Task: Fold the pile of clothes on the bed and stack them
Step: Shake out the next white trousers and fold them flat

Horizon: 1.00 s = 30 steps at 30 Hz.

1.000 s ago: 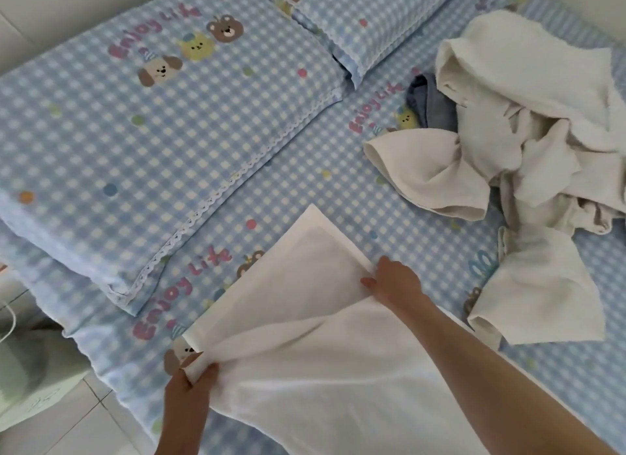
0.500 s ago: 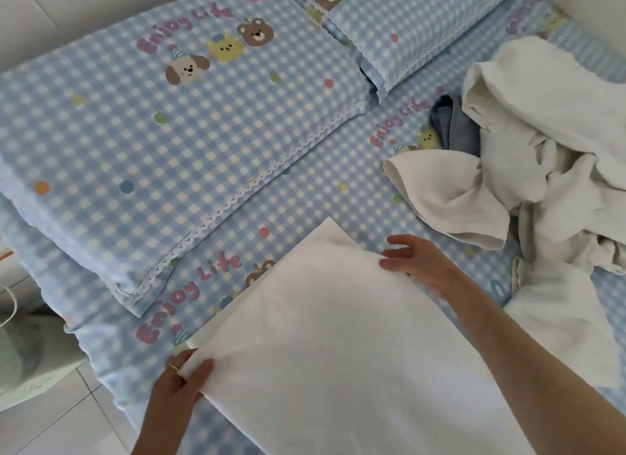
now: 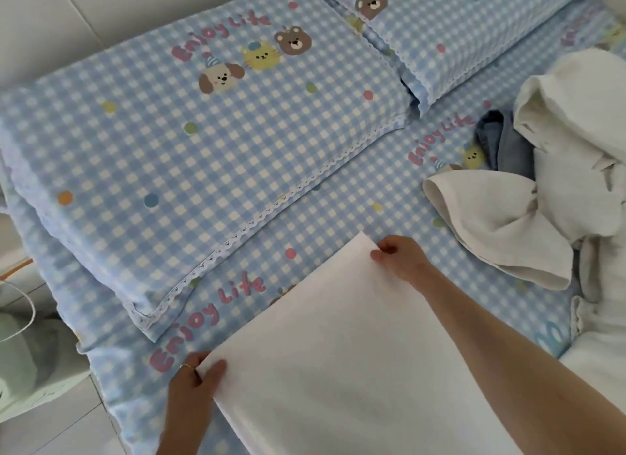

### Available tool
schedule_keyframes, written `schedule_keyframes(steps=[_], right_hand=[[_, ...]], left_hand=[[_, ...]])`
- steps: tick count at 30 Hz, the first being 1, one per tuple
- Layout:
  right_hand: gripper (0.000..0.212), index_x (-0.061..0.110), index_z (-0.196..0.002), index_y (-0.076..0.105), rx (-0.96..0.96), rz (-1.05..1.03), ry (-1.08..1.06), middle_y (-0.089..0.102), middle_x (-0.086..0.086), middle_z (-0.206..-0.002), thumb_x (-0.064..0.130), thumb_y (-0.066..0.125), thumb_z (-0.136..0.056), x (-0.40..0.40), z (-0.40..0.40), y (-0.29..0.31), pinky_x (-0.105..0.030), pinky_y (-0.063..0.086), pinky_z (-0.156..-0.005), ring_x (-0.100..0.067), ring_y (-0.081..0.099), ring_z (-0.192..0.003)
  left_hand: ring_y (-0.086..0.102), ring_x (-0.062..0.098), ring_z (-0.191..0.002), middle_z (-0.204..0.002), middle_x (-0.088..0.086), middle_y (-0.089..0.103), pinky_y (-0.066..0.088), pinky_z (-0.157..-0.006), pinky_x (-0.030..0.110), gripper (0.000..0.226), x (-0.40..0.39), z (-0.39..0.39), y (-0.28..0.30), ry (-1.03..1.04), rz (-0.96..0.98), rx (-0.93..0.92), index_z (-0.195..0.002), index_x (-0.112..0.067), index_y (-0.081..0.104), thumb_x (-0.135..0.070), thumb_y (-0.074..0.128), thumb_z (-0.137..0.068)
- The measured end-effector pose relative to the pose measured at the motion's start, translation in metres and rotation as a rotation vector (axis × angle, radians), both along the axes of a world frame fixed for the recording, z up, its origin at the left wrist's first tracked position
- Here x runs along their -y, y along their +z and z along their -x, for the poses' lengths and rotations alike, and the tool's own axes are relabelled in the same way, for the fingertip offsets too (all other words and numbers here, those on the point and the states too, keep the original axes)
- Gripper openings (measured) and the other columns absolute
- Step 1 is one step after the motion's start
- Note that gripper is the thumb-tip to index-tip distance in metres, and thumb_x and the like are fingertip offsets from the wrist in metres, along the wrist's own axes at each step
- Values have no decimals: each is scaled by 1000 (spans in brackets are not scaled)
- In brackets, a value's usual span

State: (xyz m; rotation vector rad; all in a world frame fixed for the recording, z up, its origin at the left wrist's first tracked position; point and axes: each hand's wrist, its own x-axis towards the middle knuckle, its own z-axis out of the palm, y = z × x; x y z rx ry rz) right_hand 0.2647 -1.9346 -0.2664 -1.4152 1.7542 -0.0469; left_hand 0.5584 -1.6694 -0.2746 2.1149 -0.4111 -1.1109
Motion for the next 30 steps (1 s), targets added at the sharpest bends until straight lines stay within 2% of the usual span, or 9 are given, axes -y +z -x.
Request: schedule_keyframes(steps=[6,10,13,16,18,21,24,27,30], right_hand=[[27,14,-112,58,-130,409,-65,58,-4,-111,22,64,-87,-47,-29,6,-33,41,-86,-25,54,-106],[45,13,-140,42,-80,662,-58,44,-4,-145,32,41,-99,-185,-16,27,-33,29,-111,-16,37,-135],[48,12,-141,38,-194,576,-21,29,-1,-154,37,26,-101,-294,26,13,-36,26,-110,-12,22,-144],[53,15,-146,23,-318,399,-92,3,6,-159,41,12,-101,-360,88,5,-35,16,-111,-7,2,-146],[56,20,-151,6,-405,349,-45,-5,6,-160,42,10,-100,-400,132,-1,-37,15,-110,-8,-1,-147],[55,24,-152,5,-512,257,-22,-3,7,-160,43,11,-101,-466,198,-5,-42,21,-109,-10,2,-147],[61,16,-151,17,-662,55,-349,11,2,-160,46,4,-99,-519,261,9,-49,22,-110,-15,9,-146],[70,3,-143,37,-673,-39,-553,34,-12,-151,46,3,-99,-539,282,15,-53,27,-108,-21,25,-139],[59,14,-146,35,-609,35,-332,30,-5,-154,42,9,-100,-570,286,8,-46,19,-113,-16,15,-145]], left_hand=[[55,43,-103,-108,27,59,43,-89,49,26,27,22,9,-226,-249,464,-105,-1,61,0,67,-80],[48,42,-118,-127,22,51,35,-104,46,38,6,81,31,-654,311,1045,-109,1,66,-25,47,-88],[26,11,-140,-133,9,44,11,-114,21,39,-30,155,41,-1393,586,941,-117,-19,49,-40,24,-96],[66,6,-102,-103,-4,73,37,-91,24,30,-93,219,25,-1741,586,731,-106,-25,47,-30,18,-99],[69,7,-92,-95,-9,74,35,-94,21,33,-131,233,12,-1836,492,579,-99,-23,49,-24,16,-98],[45,-6,-124,-132,-17,54,24,-105,17,42,-146,229,-6,-1837,415,476,-106,-23,58,-20,19,-92],[16,-9,-139,-153,-28,16,21,-106,15,32,-140,231,-8,-1850,419,387,-105,-23,50,-17,23,-88],[4,1,-144,-159,-14,3,10,-112,17,25,-135,255,7,-1979,532,481,-96,-21,47,-26,22,-95],[0,13,-147,-160,1,-4,13,-112,24,40,-150,318,23,-2067,760,530,-110,-17,47,-35,13,-101]])
